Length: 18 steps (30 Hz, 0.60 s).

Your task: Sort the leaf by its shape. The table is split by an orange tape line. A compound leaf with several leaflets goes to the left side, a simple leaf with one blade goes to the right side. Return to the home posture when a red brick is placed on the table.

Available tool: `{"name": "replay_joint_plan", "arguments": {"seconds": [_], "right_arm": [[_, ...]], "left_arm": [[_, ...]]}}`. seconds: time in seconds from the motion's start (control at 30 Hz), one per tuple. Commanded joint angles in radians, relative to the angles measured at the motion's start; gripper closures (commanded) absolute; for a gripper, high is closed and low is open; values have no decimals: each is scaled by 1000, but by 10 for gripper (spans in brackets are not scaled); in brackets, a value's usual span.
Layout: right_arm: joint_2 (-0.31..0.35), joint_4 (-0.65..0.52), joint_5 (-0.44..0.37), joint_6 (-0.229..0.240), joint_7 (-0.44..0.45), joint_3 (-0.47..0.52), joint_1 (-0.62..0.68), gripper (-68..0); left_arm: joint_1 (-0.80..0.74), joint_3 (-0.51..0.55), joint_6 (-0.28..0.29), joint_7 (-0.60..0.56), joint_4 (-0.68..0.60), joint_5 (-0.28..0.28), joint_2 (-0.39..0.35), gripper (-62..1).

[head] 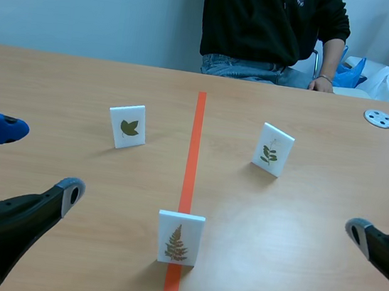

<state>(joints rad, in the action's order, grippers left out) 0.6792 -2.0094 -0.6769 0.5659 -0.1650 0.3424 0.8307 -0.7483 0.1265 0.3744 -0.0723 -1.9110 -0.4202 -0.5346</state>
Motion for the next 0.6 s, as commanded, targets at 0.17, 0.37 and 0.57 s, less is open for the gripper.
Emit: {"name": "replay_joint_plan", "arguments": {"seconds": [0.17,0.37,0.57], "right_arm": [[43,108,-4,57,42,-143,-150,-679],[43,192,13,64,53,-309,-280,-679],[43,253,80,64,86,-470,-382,-679]], "left_arm": [[-2,-3,2,-14,-14,-9,5,-623],[-2,-3,2,-14,-14,-9,5,-623],[-2,-3,2,-13,-14,-9,5,-623]]}}
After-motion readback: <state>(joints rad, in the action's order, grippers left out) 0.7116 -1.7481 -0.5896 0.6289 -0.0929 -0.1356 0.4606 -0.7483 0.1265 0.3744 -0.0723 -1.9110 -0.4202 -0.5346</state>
